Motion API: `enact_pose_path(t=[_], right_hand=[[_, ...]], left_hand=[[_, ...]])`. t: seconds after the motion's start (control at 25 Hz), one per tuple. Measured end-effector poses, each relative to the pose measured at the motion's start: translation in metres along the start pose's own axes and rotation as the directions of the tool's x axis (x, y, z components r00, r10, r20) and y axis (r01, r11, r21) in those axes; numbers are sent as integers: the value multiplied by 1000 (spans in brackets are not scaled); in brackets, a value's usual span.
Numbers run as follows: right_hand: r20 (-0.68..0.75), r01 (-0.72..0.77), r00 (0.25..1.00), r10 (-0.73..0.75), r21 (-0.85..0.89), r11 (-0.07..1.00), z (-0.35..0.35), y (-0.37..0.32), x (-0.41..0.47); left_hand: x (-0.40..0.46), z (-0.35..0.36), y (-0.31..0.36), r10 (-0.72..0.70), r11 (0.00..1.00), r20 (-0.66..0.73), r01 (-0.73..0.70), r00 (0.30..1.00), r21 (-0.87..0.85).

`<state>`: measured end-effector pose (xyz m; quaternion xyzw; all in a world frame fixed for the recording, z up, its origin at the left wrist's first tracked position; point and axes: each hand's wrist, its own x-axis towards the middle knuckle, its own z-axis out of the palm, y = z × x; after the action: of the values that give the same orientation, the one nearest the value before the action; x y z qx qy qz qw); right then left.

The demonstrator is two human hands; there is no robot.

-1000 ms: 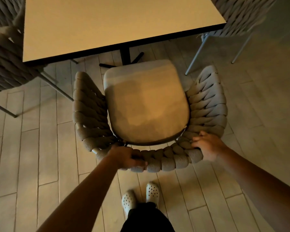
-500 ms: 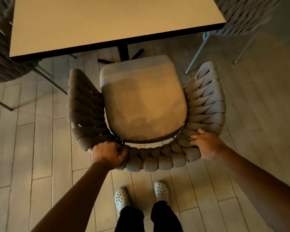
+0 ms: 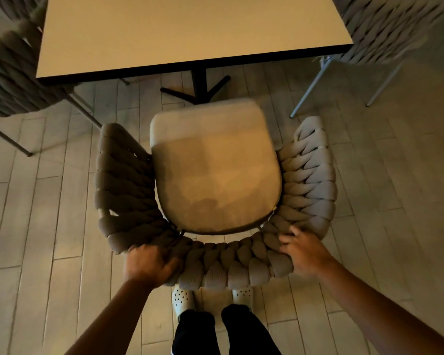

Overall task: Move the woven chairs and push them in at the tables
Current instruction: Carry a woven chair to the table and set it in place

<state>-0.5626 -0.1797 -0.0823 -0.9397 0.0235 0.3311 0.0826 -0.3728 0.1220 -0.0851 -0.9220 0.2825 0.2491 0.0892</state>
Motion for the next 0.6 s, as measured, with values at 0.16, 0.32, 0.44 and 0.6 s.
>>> enact_pose_path(t=[0.16,0.32,0.44,0.6], right_hand=[[53,8,999,-8,16,1000,3,-12,2],[64,7,998,-9,30,1000,5,-11,5],[63,-6,998,3,44,999,6,-11,5],[58,-47,997,44,43,998,2,-13,4]], left_hand=[[-4,1,-16,3,1000,16,-3,1000,10],[-7,-4,-14,75,995,-90,-81,993,-60],[-7,-3,-16,82,996,-27,-83,996,-44],[-2,-5,-15,57,998,3,-57,998,15]])
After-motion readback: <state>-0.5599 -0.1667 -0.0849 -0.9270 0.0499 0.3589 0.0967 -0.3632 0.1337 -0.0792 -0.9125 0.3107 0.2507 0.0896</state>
